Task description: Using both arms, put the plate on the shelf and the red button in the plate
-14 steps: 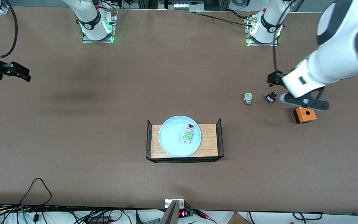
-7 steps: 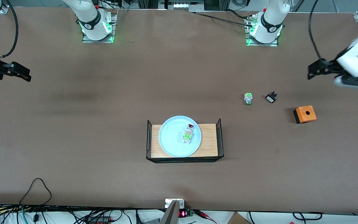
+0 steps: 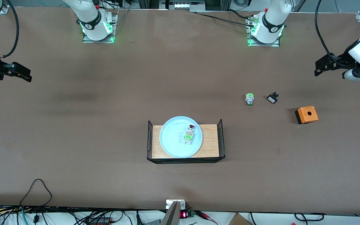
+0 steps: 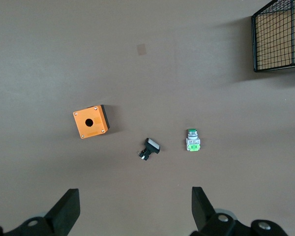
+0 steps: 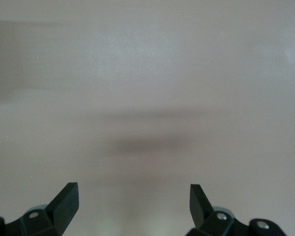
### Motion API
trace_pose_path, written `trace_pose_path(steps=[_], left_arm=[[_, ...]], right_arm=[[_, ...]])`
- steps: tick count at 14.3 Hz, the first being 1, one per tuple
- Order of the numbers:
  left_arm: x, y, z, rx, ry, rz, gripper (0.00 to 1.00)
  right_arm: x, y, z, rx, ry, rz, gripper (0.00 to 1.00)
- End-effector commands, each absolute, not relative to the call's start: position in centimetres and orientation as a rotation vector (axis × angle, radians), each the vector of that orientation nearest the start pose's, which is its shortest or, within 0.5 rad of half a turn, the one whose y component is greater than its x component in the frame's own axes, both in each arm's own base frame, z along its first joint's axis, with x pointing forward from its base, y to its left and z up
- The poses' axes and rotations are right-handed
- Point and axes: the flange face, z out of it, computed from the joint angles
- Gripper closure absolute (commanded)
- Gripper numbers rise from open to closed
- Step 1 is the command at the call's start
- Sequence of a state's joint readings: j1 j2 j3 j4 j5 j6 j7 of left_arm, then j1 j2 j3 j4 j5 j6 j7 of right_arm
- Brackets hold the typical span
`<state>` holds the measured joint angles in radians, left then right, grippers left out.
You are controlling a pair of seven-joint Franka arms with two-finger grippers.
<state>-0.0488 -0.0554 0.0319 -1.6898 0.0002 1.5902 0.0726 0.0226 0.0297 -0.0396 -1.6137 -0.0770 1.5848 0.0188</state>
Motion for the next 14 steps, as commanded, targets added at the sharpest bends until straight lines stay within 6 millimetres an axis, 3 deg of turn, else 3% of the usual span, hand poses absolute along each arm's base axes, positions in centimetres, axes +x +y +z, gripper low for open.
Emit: trace_pose_path(steps=[1, 7, 14], left_arm=[[53.6, -0.8, 60.2, -3.121, 0.159, 0.063, 0.00], [54.1, -2.7, 60.7, -3.121, 0.090, 0.045, 0.00], [54.2, -2.2, 60.5, -3.119, 0.082, 0.059, 0.00]], right_arm=[[55.8, -1.6, 59.5, -3.204, 0.028, 0.082, 0.00], [55.6, -1.8, 59.6, -3.201, 0.036, 0.089, 0.00], [55.6, -2.0, 59.6, -3.200, 0.041, 0.089, 0.00]])
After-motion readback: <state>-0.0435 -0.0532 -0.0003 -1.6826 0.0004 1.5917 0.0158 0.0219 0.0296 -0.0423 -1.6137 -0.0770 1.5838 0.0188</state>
